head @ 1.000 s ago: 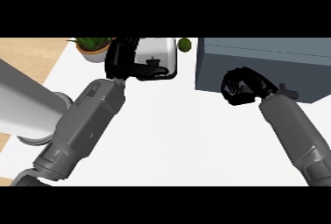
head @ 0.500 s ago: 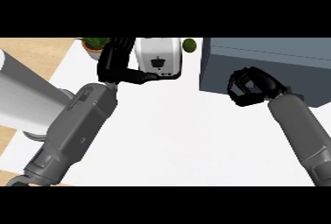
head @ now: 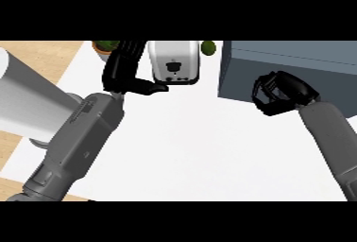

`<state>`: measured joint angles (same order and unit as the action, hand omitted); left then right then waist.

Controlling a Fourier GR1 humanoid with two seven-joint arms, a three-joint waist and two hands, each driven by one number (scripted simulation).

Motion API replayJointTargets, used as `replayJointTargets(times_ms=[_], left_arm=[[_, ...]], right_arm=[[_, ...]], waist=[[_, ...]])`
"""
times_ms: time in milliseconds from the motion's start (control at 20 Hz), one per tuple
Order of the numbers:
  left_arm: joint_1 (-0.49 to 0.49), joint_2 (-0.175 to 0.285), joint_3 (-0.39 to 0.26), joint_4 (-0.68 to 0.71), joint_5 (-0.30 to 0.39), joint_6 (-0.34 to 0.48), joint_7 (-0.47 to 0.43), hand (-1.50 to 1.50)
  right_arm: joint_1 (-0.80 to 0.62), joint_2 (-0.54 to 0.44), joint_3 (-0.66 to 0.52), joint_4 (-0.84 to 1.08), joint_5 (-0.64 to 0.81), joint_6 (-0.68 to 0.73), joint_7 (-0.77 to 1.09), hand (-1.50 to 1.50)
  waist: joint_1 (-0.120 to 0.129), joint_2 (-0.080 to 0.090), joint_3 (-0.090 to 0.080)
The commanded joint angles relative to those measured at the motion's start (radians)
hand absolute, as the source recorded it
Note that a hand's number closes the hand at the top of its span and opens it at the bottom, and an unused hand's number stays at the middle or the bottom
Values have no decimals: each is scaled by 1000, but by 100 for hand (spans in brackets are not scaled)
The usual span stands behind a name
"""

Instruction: Pick up the cup, place it into the drawer and close the drawer

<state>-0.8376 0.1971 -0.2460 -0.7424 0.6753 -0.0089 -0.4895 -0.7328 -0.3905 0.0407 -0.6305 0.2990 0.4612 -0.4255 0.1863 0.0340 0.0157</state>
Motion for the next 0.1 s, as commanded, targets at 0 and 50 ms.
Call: replayJointTargets(times_ms=[0,50], left_arm=[[21,0,-4,-9,4,-13,3,-150],[2,11,1,-14,5,-18,11,-150]], right_arm=[[-172,-105,-96,34,7,-140,79,150],[-169,-118,-94,29,5,-122,79,150]], waist=[[39,16,-13],[34,17,-12]])
